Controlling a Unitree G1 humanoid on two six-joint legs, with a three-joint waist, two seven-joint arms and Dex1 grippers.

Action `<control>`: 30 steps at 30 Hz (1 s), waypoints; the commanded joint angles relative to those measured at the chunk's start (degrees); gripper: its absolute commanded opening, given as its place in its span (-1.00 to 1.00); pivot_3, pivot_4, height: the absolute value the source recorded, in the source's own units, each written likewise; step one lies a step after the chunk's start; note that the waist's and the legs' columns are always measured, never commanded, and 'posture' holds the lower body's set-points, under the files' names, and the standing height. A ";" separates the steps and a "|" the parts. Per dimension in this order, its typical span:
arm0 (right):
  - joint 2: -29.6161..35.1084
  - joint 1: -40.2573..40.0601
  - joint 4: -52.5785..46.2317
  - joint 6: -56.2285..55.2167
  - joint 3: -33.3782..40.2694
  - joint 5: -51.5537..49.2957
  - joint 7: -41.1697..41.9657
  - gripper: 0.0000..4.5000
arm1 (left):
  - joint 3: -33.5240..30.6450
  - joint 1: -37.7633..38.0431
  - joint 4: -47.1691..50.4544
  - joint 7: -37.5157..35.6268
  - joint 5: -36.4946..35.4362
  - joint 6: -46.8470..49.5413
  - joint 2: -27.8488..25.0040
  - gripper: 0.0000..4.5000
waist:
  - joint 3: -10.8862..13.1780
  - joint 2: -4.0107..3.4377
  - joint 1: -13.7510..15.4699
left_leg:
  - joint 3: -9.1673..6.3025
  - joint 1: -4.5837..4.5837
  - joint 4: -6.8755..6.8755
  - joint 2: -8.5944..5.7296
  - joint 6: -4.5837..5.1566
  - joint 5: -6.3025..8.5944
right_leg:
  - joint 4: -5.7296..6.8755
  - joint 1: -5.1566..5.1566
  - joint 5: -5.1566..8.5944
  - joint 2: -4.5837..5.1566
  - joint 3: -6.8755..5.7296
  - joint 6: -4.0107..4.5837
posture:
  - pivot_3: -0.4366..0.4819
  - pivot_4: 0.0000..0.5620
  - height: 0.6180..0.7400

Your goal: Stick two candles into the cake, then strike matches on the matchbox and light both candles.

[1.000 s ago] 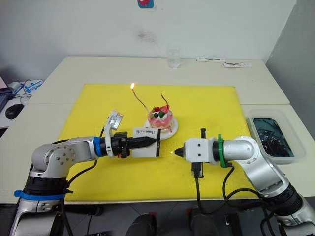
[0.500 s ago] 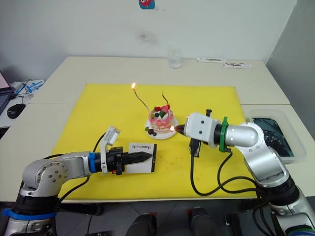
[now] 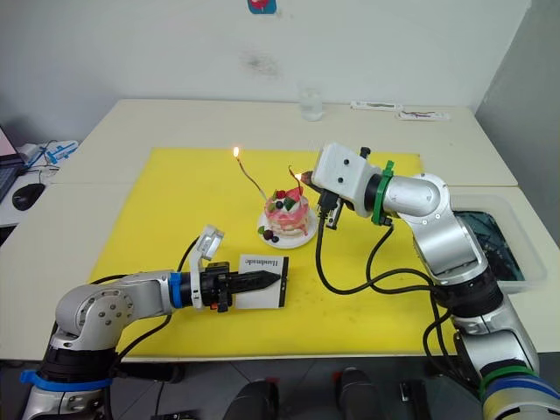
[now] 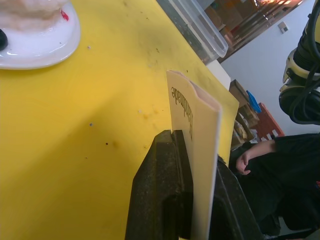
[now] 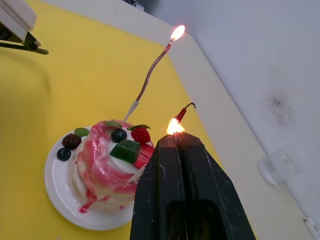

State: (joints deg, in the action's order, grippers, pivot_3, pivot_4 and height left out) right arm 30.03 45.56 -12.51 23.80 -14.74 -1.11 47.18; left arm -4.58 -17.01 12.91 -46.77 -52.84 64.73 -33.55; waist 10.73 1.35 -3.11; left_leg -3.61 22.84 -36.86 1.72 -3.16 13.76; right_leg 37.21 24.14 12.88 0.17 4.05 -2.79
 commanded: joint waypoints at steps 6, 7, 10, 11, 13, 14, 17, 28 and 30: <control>-2.36 4.42 2.58 -3.74 -0.08 1.67 -0.90 -0.99 | -0.17 -0.75 1.85 0.43 -0.98 -0.30 0.65 -1.00 | 0.00 0.00 -0.01 | -0.01 -0.01 -0.01 0.00 0.00 0.00 | 0.03 0.00 -0.01 0.00 -0.01 -0.01 | -0.05 -0.47 1.00; -2.51 4.51 2.79 -3.93 -0.23 1.79 -0.83 -0.99 | -0.17 -0.75 1.85 0.44 -0.98 -0.29 0.70 -1.00 | 0.00 0.00 0.00 | -0.02 0.00 -0.01 0.00 0.00 0.00 | 0.02 0.00 -0.01 0.00 -0.01 -0.01 | -0.05 -0.47 1.00; -2.85 4.53 3.22 -4.45 -0.48 2.29 -0.60 -0.99 | -0.12 -0.74 1.86 0.43 -0.95 -0.34 0.74 -1.00 | 0.00 0.00 -0.02 | 0.00 0.00 0.00 0.00 0.00 0.00 | 0.01 0.00 -0.01 0.00 0.00 -0.01 | -0.05 -0.47 1.00; -2.85 4.48 3.34 -4.65 -0.50 2.43 -0.57 -0.99 | -0.11 -0.75 1.87 0.44 -0.97 -0.35 0.76 -1.00 | 0.00 0.00 -0.02 | -0.01 0.00 0.00 0.00 0.00 0.00 | 0.01 0.00 0.00 0.00 0.00 0.00 | -0.05 -0.47 1.00; -2.81 4.36 3.53 -4.96 -0.49 2.61 -0.55 -0.99 | -0.10 -0.74 1.89 0.52 -0.98 -0.37 0.80 -1.00 | 0.00 0.00 -0.02 | -0.02 -0.01 0.01 0.00 0.00 0.00 | 0.02 0.00 0.00 0.00 -0.01 0.00 | -0.05 -0.47 1.00; -2.80 4.32 3.57 -5.05 -0.49 2.65 -0.54 -0.99 | -0.10 -0.73 1.92 0.55 -1.00 -0.37 0.81 -1.00 | 0.00 0.00 -0.02 | -0.02 -0.01 0.00 0.00 0.00 0.00 | 0.02 0.00 0.00 0.00 -0.01 0.00 | -0.05 -0.47 1.00; -2.79 4.06 3.59 -5.29 -0.57 2.81 -0.57 -0.99 | -0.08 -0.69 1.93 0.59 -1.08 -0.41 0.81 -1.00 | 0.00 0.00 -0.02 | -0.01 -0.01 0.00 0.00 0.00 0.00 | 0.02 0.00 -0.01 0.00 0.00 -0.01 | -0.05 -0.47 1.00; -2.36 3.07 4.75 -6.73 -0.65 4.57 -0.62 -0.99 | 0.02 -1.07 1.64 0.47 -1.12 -0.37 0.84 -1.00 | 0.00 0.00 -0.02 | -0.01 -0.01 0.00 0.00 0.00 0.00 | 0.02 0.00 -0.01 0.00 -0.01 -0.01 | -0.05 -0.47 1.00; -2.33 2.83 4.88 -6.88 -0.60 4.83 -0.57 -0.99 | 0.04 -1.08 1.62 0.40 -1.13 -0.38 0.82 -1.00 | 0.00 0.00 -0.02 | -0.01 -0.01 0.00 0.00 0.00 0.00 | 0.02 0.00 -0.01 0.00 -0.01 -0.01 | -0.05 -0.47 1.00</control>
State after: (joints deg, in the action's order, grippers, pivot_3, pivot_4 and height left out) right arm 27.27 48.31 -6.79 18.00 -15.83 3.42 46.72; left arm -4.38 -17.18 12.95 -45.76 -52.87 64.73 -32.78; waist 10.74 1.35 -3.13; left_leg -3.63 22.83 -36.86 1.72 -3.16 13.76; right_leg 37.23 24.14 12.87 0.17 4.04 -2.80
